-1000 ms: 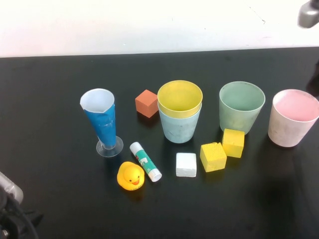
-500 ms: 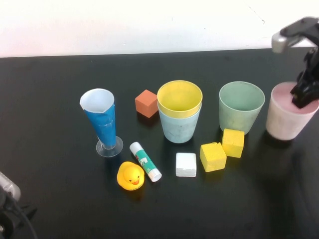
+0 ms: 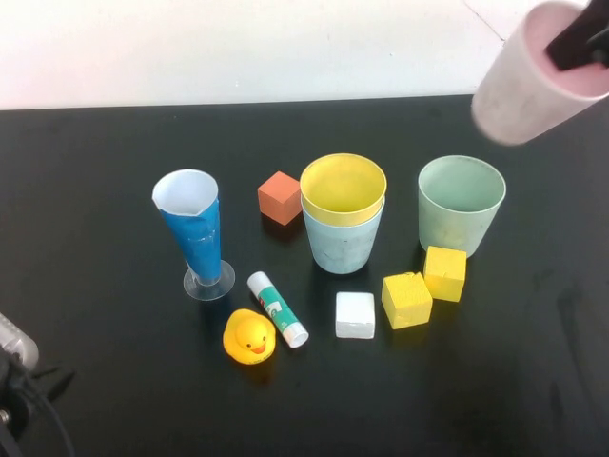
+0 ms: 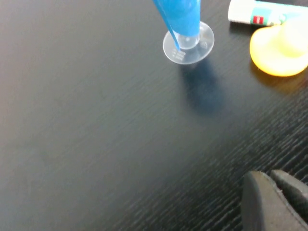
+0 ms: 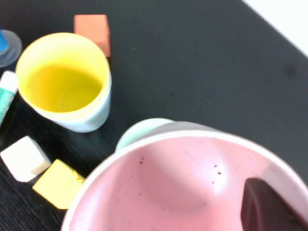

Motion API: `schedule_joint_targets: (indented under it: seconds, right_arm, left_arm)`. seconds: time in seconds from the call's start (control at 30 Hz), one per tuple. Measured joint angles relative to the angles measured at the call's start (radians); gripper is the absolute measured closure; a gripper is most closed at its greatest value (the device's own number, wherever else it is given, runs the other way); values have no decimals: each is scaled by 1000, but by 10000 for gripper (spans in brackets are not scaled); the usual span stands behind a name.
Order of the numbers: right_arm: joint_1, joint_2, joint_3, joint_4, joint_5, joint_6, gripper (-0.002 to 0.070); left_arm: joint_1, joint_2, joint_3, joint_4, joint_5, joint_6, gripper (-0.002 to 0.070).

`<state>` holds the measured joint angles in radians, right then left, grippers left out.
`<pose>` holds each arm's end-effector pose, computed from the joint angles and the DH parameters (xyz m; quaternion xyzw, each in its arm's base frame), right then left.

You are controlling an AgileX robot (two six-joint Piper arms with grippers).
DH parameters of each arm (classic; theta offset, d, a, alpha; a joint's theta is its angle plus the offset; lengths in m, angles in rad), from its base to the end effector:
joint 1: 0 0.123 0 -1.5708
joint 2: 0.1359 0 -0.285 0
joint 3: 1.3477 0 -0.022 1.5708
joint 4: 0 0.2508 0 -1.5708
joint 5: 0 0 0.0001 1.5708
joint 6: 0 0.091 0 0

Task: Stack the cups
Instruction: Place the pink cup on the green cup, then pick up the green cup

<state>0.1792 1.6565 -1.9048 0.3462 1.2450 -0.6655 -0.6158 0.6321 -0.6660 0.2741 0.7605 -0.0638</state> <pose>0.3356 0.0905 0.4373 -0.3827 0.8495 0.0902 0.3519 0.1029 -0.0520 0.3211 0.2856 0.8391 -0.0270 0.4623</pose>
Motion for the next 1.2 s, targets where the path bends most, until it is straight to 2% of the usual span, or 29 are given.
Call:
schedule_joint_targets:
  seconds: [0.43,0.53,0.6,0.7,0.83,0.93,1.07,1.2]
  right_arm:
    - [66,193,0,-48,0,-4,641]
    - [66,225,0,-67,0,-4,579]
    - [66,244,0,-71,0,3,496]
    - [66,273,0,-71,0,7,411]
    - [66,312,0,-61,-2,13,381]
    - [66,331,0,-35,-5,15,428]
    - [66,328,0,-21,-6,15,598]
    - [66,283,-6,-36,-6,22,612]
  left_arm:
    - [0,0,0,5,-7,0,673]
    - [0,0,0,5,-7,0,673]
    - [0,0,0,5,-3,0,673]
    - [0,0,0,5,1,0,673]
    - [0,0,0,7,1,-6,673]
    - [0,0,0,9,1,-14,673]
    - [0,0,0,9,1,-16,673]
    - [0,0,0,9,1,-20,673]
